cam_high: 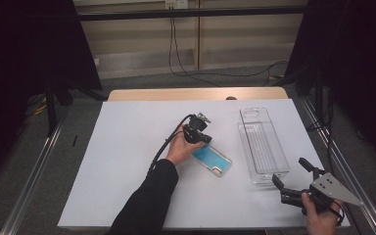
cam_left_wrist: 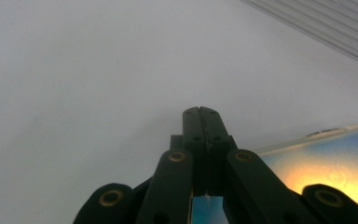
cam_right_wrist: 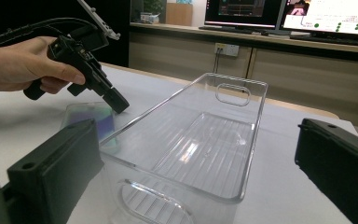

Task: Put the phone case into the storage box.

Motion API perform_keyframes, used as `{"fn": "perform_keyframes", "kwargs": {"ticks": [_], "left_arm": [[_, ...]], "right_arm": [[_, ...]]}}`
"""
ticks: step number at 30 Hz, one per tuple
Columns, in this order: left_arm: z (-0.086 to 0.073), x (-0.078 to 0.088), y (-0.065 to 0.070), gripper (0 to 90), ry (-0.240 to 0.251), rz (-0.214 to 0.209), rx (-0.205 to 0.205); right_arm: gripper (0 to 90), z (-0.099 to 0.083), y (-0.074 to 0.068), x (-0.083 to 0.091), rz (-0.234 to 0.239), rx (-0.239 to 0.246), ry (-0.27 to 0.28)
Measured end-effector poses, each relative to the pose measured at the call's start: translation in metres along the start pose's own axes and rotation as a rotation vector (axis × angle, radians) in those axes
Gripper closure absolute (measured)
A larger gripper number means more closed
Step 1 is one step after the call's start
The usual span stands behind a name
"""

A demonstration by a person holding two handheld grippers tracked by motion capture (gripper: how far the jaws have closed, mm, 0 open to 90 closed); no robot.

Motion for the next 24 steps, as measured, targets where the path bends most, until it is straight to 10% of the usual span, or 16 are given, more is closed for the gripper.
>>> {"fn": "perform_keyframes", "kwargs": {"ticks": [24], "left_arm": [[-0.0111,0.0102,0.0003,90.0,-0.019,-0.019,-0.022]], "right_arm": [[0.0,-0.0004,-0.0005,0.0002,0.000,-0.001,-0.003]]}}
Point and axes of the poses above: each handheld gripper's, and its own axes: x roughly backward along the jaws, z roughly out of its top, y roughly to its right, the point moved 5 cm from there along -x, roughly forward along the jaws, and after that the axes turned 1 degree about y, right-handed, at the moved point
